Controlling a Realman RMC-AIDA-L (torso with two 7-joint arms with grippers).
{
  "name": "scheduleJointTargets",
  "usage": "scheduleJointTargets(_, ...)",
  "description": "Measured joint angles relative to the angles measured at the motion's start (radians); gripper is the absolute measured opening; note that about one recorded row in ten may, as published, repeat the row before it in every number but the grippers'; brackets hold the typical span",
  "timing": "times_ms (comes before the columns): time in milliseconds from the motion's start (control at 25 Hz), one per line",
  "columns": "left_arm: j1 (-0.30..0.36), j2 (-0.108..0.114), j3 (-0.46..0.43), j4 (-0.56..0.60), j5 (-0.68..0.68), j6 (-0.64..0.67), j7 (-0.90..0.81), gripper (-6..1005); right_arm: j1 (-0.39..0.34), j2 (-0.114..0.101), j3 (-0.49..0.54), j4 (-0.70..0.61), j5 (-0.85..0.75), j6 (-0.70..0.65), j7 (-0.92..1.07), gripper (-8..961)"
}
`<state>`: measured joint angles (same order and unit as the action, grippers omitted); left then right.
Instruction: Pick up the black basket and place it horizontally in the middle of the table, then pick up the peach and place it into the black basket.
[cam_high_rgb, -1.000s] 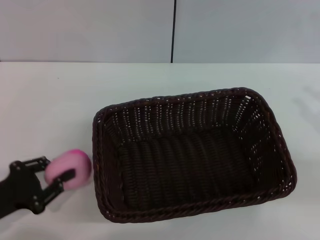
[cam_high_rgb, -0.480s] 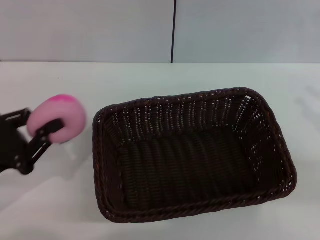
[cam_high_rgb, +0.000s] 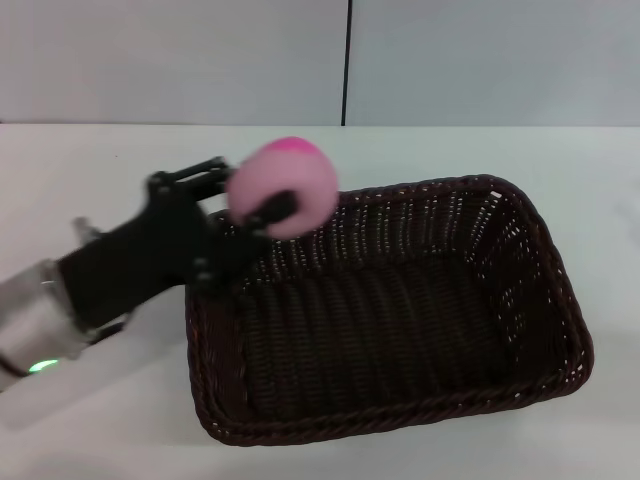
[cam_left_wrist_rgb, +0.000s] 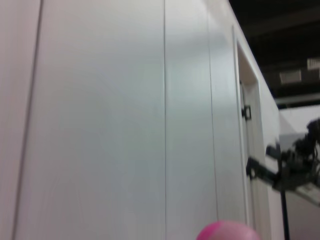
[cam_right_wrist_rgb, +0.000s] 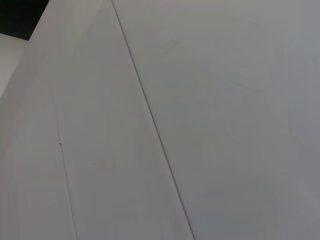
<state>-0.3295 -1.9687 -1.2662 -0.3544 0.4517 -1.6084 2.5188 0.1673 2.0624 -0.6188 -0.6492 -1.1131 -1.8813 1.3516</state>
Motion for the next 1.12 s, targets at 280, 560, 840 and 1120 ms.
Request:
scheduleJointTargets(280,-0.001,-0.039,-0.005,-0.13,0.137,0.189,-0.062,450,-0.016,-0.005,0.003,0.003,-0.002,-0.004,-0.002,558)
scheduleJointTargets(560,0.006,-0.043,-0.022,-0.128,0.138,0.197,-0.08,772,-0.022,0.005,0.011,0.033,0.001,-0.007,-0.028,558)
scheduleJointTargets(840,0.079,-0.042,-0.241,-0.08,0.137,0.201,-0.07,857,-0.003,0.011,0.117,0.187,0.004,0.016,-0.137,558)
scheduleJointTargets(1120,0.172,-0.084,-0.78,0.04,0.134,0.228,-0.02,858,-0.015,0.013,0.354,0.428,0.004,0.073,-0.325,558)
